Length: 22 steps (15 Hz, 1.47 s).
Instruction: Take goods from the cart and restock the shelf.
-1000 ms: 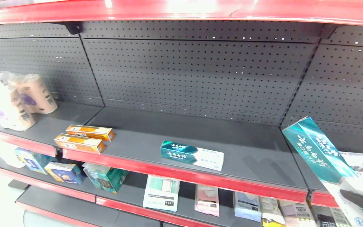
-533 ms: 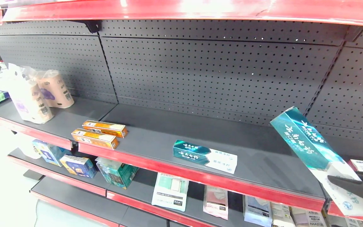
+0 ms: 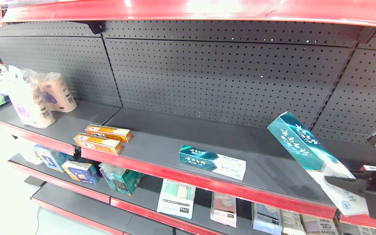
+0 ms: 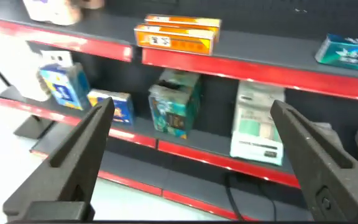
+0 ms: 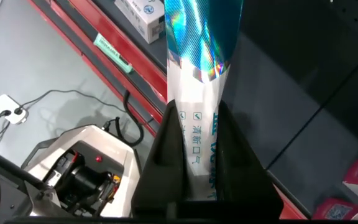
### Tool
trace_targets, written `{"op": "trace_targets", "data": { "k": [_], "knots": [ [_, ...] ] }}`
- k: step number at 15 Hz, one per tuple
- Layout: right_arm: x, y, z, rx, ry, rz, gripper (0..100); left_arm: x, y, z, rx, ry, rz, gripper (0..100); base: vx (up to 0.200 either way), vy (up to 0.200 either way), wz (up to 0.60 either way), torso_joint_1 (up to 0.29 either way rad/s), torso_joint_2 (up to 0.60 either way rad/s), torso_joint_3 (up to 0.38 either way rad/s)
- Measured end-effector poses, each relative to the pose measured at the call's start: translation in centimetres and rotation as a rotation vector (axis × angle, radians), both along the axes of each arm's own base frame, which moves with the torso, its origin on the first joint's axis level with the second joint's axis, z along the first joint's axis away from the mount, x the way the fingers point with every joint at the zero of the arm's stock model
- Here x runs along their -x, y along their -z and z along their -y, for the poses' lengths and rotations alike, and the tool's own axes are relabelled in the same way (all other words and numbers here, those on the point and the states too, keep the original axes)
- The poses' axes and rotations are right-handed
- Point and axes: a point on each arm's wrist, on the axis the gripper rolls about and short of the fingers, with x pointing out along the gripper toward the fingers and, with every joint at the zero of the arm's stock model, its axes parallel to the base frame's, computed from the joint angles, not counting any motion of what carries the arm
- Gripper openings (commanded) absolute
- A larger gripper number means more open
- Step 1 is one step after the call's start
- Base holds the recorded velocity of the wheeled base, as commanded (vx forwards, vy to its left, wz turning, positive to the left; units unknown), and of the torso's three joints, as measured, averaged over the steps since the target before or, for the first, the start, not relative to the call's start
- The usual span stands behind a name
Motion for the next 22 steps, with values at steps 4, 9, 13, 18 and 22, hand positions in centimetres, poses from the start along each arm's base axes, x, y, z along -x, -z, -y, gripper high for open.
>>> {"op": "trace_targets", "data": {
  "k": [4,9,13,18,22],
  "knots": [
    [0.1,0.1,0.0,-0.001,0.000,-0.001,0,-0.1,-0.1,0.0,-0.032,-0.001,0.129,100,0.000,0.000,0.00,0.000,0.00,0.000],
    [0.0,0.1,0.0,-0.005,-0.006,-0.005,0,-0.2,0.9,0.1,0.011,0.014,0.066,100,0.000,0.000,0.00,0.000,0.00,0.000],
    [-1.0,0.6,-0.2,-0.002,-0.051,-0.043,0,-0.2,1.0,0.1,0.008,0.015,0.066,100,0.000,0.000,0.00,0.000,0.00,0.000],
    [-6.1,0.8,-0.5,-0.030,-0.070,0.052,0,-0.2,0.9,0.1,0.043,0.014,0.069,100,0.000,0.000,0.00,0.000,0.00,0.000],
    [-9.4,2.3,-0.2,-0.019,-0.084,0.010,0,-0.2,1.0,0.1,0.013,0.016,0.067,100,0.000,0.000,0.00,0.000,0.00,0.000]
  ]
}}
